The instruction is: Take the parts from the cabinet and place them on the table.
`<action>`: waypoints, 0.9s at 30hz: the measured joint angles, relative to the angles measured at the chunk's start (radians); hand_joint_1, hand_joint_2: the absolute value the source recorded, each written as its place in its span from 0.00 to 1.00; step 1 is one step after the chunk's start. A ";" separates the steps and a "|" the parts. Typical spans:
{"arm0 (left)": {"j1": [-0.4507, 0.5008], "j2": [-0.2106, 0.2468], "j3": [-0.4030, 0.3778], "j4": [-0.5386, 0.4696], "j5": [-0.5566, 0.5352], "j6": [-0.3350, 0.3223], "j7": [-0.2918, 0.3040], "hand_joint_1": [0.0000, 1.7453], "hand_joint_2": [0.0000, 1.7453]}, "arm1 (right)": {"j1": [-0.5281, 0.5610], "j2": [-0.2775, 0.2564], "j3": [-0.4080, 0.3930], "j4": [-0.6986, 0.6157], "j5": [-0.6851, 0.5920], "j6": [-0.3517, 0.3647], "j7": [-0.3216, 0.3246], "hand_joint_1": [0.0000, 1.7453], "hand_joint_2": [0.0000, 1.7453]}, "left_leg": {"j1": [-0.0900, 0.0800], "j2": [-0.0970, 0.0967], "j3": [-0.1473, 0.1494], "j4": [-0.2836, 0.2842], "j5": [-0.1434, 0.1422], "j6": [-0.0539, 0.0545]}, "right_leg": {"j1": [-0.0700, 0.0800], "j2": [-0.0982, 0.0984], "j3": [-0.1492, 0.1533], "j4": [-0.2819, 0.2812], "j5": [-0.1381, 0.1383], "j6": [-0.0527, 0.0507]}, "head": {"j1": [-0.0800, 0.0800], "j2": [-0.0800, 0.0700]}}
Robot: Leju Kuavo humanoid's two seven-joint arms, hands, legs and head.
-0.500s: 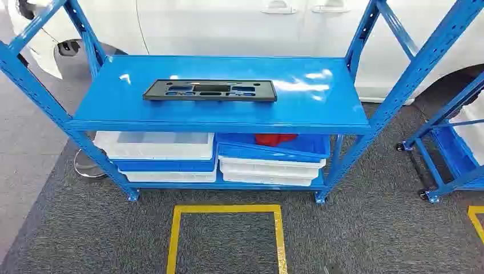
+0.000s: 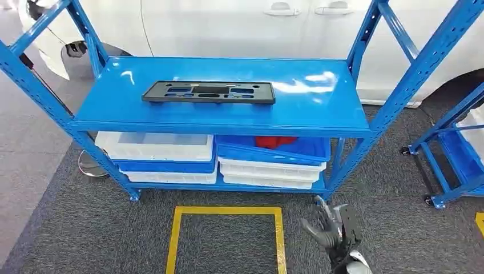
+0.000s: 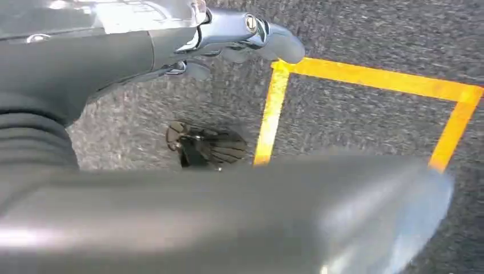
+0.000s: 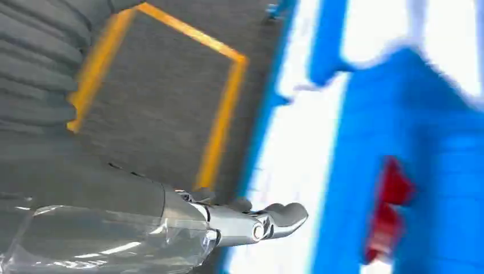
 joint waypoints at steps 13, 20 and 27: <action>-0.013 0.000 0.047 0.025 0.017 0.021 -0.036 0.00 0.00 | -0.119 -0.016 0.166 -0.435 0.026 -0.121 -0.067 0.00 0.00 | 0.006 0.002 -0.068 0.070 0.041 0.003 | 0.023 0.001 0.013 -0.005 -0.006 -0.045 | -0.008 0.000; -0.022 0.000 0.077 0.039 0.026 0.029 -0.044 0.00 0.00 | -0.188 -0.050 0.291 -0.635 0.084 -0.208 -0.100 0.00 0.00 | 0.001 0.003 -0.042 -0.004 0.044 0.035 | 0.023 -0.001 -0.005 0.022 -0.029 -0.008 | -0.006 0.000; -0.029 0.000 0.106 0.052 0.024 0.041 -0.059 0.00 0.00 | -0.240 -0.110 0.431 -0.776 0.174 -0.303 -0.117 0.00 0.00 | -0.011 0.003 -0.037 0.000 0.036 0.047 | 0.025 -0.001 -0.092 0.174 -0.037 -0.009 | -0.006 0.000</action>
